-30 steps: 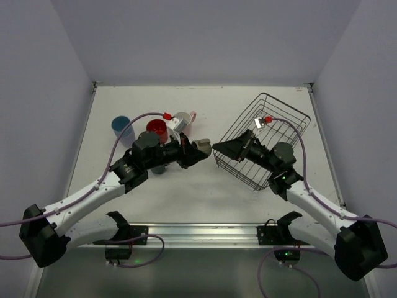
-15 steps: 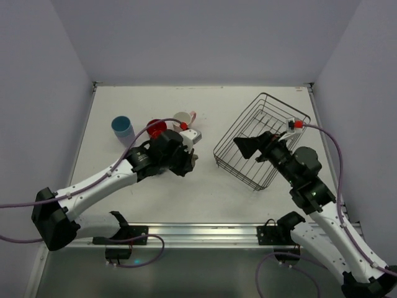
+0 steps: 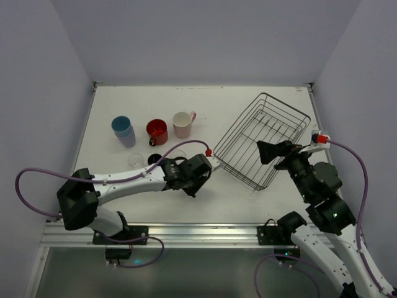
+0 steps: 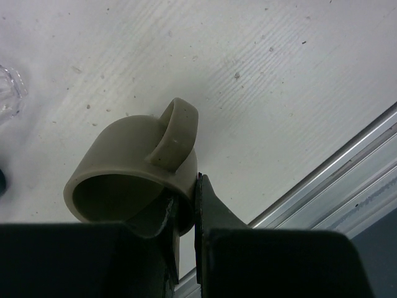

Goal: Unload the cups from the dish rack

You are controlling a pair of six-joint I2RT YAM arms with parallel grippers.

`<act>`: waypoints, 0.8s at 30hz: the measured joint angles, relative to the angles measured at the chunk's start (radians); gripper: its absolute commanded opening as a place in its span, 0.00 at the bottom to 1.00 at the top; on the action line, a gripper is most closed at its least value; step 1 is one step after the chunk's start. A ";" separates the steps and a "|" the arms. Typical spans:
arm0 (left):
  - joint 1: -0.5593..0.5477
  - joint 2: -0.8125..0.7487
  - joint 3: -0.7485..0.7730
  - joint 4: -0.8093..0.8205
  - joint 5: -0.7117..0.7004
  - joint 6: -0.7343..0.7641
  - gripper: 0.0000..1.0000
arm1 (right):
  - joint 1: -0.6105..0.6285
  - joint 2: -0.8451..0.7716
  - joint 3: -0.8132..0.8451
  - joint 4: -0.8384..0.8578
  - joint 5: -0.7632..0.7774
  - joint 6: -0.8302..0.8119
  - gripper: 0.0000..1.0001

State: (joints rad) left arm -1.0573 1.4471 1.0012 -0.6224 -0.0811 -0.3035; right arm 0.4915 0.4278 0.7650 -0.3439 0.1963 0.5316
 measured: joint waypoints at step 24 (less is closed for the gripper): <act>-0.034 0.108 -0.051 0.024 -0.118 -0.035 0.21 | 0.000 -0.058 -0.057 -0.064 0.073 -0.001 0.99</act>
State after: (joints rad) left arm -1.0908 1.5551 0.9504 -0.5983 -0.1989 -0.3386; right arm 0.4915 0.3702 0.7082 -0.4080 0.2691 0.5304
